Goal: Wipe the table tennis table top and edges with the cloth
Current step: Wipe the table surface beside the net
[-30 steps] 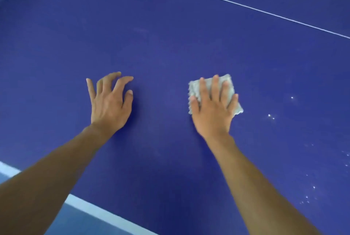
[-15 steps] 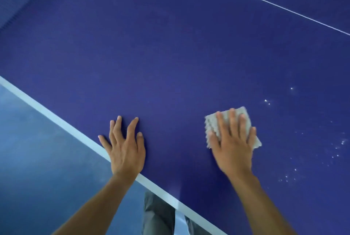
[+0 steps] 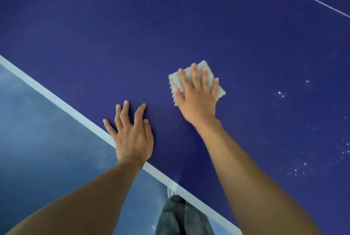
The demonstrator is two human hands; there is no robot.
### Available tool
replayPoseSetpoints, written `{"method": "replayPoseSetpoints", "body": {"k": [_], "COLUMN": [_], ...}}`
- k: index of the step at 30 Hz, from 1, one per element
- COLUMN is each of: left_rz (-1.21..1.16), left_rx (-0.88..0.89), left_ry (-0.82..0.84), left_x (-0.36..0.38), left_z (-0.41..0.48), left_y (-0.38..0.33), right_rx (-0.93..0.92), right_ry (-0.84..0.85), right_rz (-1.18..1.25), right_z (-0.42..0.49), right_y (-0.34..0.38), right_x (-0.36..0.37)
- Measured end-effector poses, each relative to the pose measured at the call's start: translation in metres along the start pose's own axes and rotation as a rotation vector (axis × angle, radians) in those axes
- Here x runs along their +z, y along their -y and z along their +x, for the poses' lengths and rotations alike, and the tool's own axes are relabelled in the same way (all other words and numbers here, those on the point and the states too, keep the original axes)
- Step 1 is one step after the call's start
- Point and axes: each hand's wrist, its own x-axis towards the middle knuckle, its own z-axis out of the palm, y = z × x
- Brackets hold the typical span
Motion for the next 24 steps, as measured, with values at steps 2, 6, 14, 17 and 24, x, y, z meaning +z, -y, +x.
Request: {"method": "replayPoseSetpoints", "body": {"k": [2, 6, 14, 17, 24], "left_rz": [-0.001, -0.021, -0.076, -0.067, -0.066], "left_rx": [0.014, 0.026, 0.04, 0.056, 0.059], "left_ry": [-0.01, -0.032, -0.089, -0.084, -0.086], "left_x": [0.002, 0.005, 0.007, 0.007, 0.006], "left_z": [-0.002, 0.002, 0.001, 0.0, 0.0], "left_y": [0.001, 0.004, 0.008, 0.007, 0.006], "right_rx": [0.298, 0.167, -0.136, 0.238, 0.228], "right_ry": [0.013, 0.019, 0.053, 0.026, -0.077], "right_rz": [0.067, -0.002, -0.053, -0.031, -0.027], "right_z": [0.033, 0.033, -0.108, -0.148, -0.2], "right_y": [-0.023, 0.011, 0.0, -0.055, 0.003], "right_x": [-0.014, -0.013, 0.016, 0.009, 0.036]}}
